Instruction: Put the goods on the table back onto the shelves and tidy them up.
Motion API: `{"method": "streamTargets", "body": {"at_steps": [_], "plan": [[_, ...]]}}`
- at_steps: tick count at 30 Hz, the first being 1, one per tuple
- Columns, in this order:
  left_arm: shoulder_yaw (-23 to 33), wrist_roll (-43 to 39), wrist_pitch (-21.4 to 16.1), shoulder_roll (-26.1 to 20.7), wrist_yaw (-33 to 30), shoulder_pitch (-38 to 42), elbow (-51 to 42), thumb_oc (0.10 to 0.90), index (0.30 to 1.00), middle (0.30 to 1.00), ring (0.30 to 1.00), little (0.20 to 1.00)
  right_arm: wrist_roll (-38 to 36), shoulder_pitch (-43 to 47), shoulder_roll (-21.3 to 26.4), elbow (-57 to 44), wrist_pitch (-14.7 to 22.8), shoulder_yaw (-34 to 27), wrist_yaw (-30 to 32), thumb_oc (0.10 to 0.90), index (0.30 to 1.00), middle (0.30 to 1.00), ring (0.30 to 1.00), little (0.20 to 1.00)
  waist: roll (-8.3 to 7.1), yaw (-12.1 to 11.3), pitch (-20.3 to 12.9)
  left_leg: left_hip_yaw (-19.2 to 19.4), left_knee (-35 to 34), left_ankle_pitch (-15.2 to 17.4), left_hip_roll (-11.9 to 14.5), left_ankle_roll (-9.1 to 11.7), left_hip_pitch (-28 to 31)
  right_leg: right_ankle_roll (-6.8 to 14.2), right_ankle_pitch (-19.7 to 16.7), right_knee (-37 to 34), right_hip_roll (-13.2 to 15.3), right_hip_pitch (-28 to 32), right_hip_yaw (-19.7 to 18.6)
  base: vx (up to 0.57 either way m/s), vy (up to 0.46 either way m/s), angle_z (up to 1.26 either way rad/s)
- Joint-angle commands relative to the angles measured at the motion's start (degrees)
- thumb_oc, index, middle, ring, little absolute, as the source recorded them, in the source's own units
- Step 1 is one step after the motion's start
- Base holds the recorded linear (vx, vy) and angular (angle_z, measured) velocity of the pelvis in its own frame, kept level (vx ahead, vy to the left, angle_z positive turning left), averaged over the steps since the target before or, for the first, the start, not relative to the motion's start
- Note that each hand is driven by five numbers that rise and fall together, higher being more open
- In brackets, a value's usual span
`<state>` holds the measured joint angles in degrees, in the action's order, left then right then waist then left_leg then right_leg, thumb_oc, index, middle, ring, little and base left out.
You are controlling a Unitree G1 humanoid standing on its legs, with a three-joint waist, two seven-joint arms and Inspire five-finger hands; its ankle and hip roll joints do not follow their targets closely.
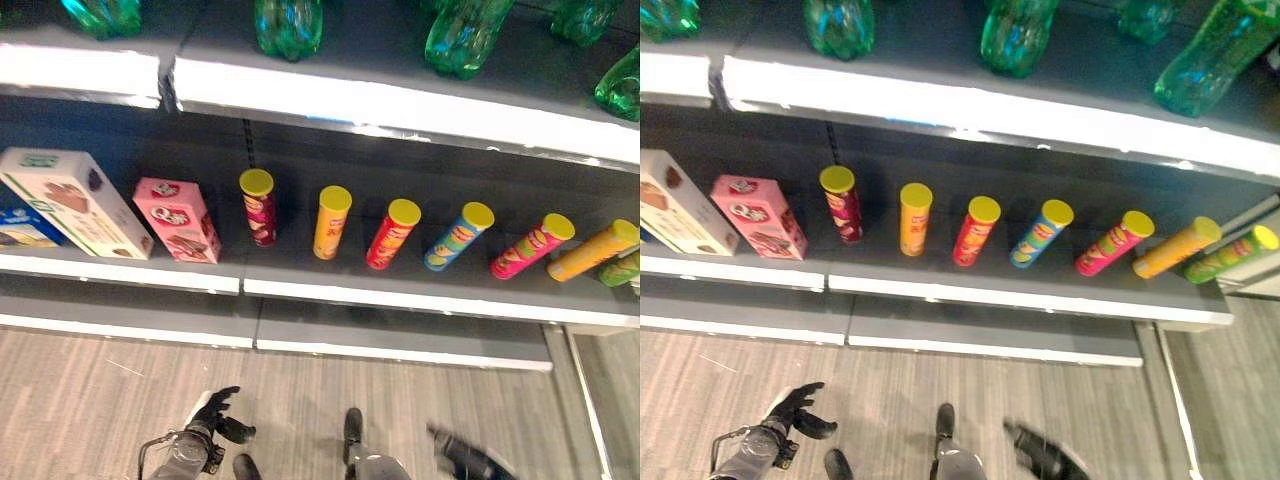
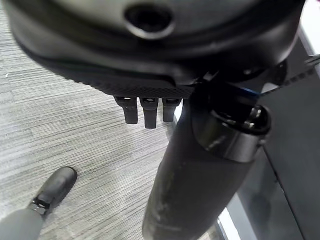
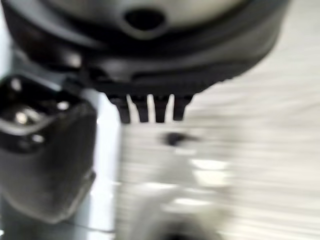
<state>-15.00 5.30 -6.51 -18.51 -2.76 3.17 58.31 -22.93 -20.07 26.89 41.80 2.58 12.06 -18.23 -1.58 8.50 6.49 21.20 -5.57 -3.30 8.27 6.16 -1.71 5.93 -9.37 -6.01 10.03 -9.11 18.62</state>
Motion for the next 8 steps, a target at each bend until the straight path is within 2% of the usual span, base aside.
{"method": "streamTargets", "body": {"at_steps": [1,3,7,8], "plan": [[2.2,0.9,-2.9,-2.7,1.2,0.3,0.1,0.800,0.900,0.900,0.900,0.900,4.7,7.0,-0.4,-6.3,5.2,-4.9,2.8,0.800,0.900,0.900,0.900,0.900,-1.09,-1.6,2.0,-1.6,0.6,2.9,7.6,7.7,3.7,9.1,1.2,5.9,11.6,2.6,-1.2,0.01,-0.032,-0.06],[2.2,0.0,-3.0,-2.9,1.3,-0.1,-0.3,0.800,0.900,0.900,0.900,0.900,8.8,11.0,-2.1,-0.7,5.4,-3.4,6.0,0.800,0.900,0.900,0.900,0.900,-0.41,-2.3,1.7,-1.8,0.6,2.8,8.0,7.3,4.9,9.1,2.3,6.4,11.2,3.5,-1.5,-0.01,-0.059,-0.05],[2.4,-0.3,-3.0,-2.8,1.5,-0.8,-0.3,0.800,0.900,0.900,0.900,0.900,10.2,12.2,-2.6,1.1,5.4,-2.9,6.8,0.800,0.900,0.900,0.900,0.900,-0.05,-2.7,1.2,-1.5,0.6,2.5,8.5,7.3,5.6,8.9,3.0,6.4,10.7,3.9,-1.5,-0.02,-0.052,0.00],[2.3,-0.7,-3.0,-2.5,1.5,-1.0,-0.1,0.800,0.900,0.900,0.900,0.900,12.9,13.4,-3.3,3.9,5.6,-2.1,8.1,0.800,0.900,0.900,0.900,0.900,0.68,-3.2,0.8,-1.4,0.6,1.8,9.6,7.5,6.2,8.2,4.3,6.6,9.5,4.6,-1.2,-0.03,-0.126,0.02]]}}
